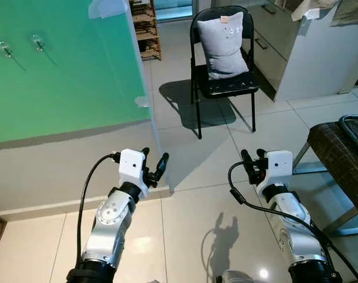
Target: Hang keys on a hook
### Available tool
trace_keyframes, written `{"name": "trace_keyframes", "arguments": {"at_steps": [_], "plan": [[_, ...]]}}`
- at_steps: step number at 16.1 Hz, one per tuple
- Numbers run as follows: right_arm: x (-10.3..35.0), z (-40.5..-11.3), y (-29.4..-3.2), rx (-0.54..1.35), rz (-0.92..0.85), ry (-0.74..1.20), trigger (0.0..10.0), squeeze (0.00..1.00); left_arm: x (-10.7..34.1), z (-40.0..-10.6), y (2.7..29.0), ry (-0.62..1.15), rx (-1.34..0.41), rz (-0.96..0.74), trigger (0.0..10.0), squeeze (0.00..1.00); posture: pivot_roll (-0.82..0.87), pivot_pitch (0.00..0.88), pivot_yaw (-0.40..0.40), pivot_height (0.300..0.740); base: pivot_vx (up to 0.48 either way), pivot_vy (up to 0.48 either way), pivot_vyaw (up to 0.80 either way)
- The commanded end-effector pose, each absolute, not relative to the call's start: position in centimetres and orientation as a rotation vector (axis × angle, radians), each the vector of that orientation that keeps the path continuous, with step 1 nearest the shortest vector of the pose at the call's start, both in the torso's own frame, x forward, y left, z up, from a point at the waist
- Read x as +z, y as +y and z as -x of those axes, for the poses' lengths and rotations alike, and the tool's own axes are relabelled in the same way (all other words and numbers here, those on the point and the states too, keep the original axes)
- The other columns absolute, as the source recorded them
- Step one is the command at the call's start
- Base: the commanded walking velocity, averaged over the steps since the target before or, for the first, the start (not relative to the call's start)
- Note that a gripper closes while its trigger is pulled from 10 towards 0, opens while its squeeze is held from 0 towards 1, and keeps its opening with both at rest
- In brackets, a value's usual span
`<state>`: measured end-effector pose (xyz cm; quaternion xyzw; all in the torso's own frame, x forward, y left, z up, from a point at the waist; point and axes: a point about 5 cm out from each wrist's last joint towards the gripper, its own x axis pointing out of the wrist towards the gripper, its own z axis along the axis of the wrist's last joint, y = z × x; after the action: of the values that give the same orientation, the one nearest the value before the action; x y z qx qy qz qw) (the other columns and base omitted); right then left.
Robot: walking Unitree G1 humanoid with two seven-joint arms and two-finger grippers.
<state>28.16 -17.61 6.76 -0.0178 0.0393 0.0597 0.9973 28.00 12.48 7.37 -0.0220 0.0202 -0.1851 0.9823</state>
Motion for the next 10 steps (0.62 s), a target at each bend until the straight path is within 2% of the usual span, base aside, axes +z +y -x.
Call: {"name": "trace_keyframes", "arguments": {"at_steps": [1, 8, 10], "plan": [[6.81, -28.21, -17.4, 0.126, 0.034, 0.083, 10.0, 0.0, 7.78, -28.15, 12.38, 0.027, -0.364, 0.045, 10.0, 0.0, -0.26, 0.022, 0.1, 0.74, 0.0, 0.42, 0.0], [6.45, -27.96, -17.03, 0.13, 0.038, 0.096, 10.0, 0.0, 7.98, -28.65, 12.45, 0.026, -0.366, 0.052, 10.0, 0.0, -0.27, 0.02, 0.112, 0.74, 0.0, 0.462, 0.0], [6.28, -27.88, -16.84, 0.146, 0.054, 0.107, 10.0, 0.0, 8.02, -28.76, 12.38, 0.027, -0.369, 0.045, 10.0, 0.0, -0.26, 0.02, 0.115, 0.74, 0.0, 0.476, 0.68]]}}
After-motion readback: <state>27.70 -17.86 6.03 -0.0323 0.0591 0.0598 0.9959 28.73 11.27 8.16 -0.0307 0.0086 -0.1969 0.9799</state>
